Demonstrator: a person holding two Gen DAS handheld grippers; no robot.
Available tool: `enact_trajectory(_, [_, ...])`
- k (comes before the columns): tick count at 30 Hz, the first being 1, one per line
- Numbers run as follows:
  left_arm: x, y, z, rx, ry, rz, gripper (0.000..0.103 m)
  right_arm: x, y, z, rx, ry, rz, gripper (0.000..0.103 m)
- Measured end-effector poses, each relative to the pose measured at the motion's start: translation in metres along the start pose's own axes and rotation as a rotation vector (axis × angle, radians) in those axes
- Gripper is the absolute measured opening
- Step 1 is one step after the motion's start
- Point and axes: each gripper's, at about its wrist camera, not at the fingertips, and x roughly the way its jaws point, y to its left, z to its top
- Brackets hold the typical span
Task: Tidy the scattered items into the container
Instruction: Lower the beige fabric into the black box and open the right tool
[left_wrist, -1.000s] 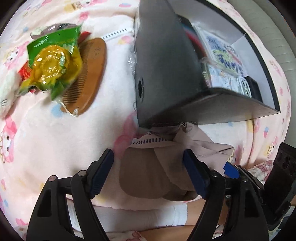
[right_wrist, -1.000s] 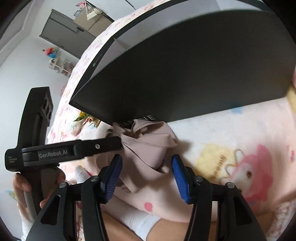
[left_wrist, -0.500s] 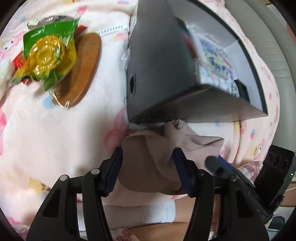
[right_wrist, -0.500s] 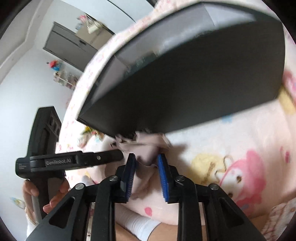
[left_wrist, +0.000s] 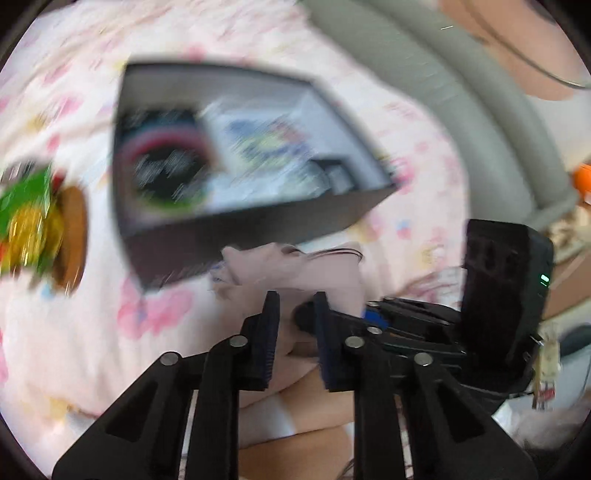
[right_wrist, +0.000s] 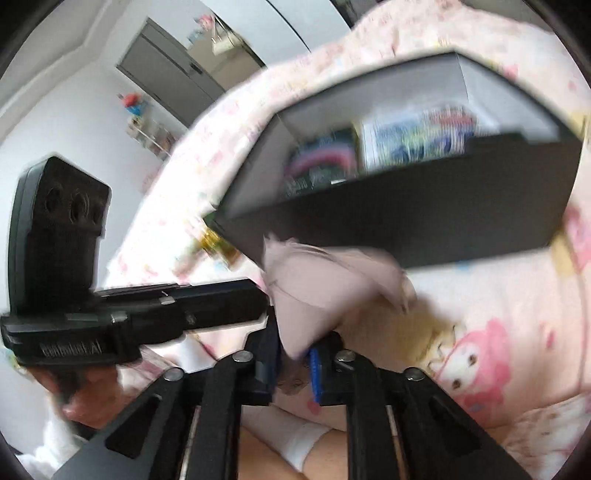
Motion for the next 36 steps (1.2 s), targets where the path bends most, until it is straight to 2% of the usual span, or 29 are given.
enact_trajectory(4, [-0.010,-0.016,0.027,0.036,-0.055,-0.034,0.015,-0.035,0.004,0.025,-0.058,-0.073,0.007,0.010])
enact_trajectory(6, [0.002,-0.024,0.041,0.031,-0.062,-0.025,0.015,-0.030,0.010,0.037,-0.063,-0.088,-0.007,0.010])
enact_trajectory(9, [-0.003,-0.025,0.060,0.028,-0.067,-0.026,0.015,-0.039,0.005,0.052,-0.080,-0.092,-0.019,0.010])
enact_trajectory(15, [-0.003,-0.030,0.125,0.044,-0.119,0.025,0.015,-0.038,-0.001,0.117,-0.127,-0.131,-0.054,0.010])
enact_trajectory(18, [0.017,-0.019,0.158,0.022,-0.101,0.048,0.015,-0.029,-0.009,0.150,-0.144,-0.149,-0.088,0.010])
enact_trajectory(20, [0.040,-0.004,0.172,-0.007,-0.052,0.072,0.015,-0.011,-0.023,0.169,-0.139,-0.101,-0.114,0.010])
enact_trajectory(21, [0.048,0.002,0.174,-0.022,-0.026,0.078,0.015,-0.001,-0.030,0.175,-0.128,-0.063,-0.137,0.010])
enact_trajectory(23, [0.072,0.020,0.178,-0.060,0.036,0.115,0.018,0.026,-0.055,0.183,-0.085,0.026,-0.244,0.010])
enact_trajectory(25, [0.092,0.036,0.173,-0.083,0.073,0.171,0.024,0.034,-0.074,0.180,-0.060,0.037,-0.302,0.011])
enact_trajectory(28, [0.108,0.054,0.167,-0.120,0.110,0.167,0.028,0.037,-0.092,0.175,-0.015,0.065,-0.310,0.014])
enact_trajectory(30, [0.112,0.055,0.165,-0.127,0.117,0.145,0.029,0.028,-0.091,0.176,-0.021,0.026,-0.313,0.015])
enact_trajectory(34, [0.112,0.039,0.159,-0.060,0.124,0.076,0.034,-0.002,-0.081,0.181,-0.055,-0.134,-0.372,0.015])
enact_trajectory(36, [0.114,0.031,0.156,-0.029,0.138,0.080,0.034,-0.004,-0.082,0.179,-0.066,-0.135,-0.395,0.015])
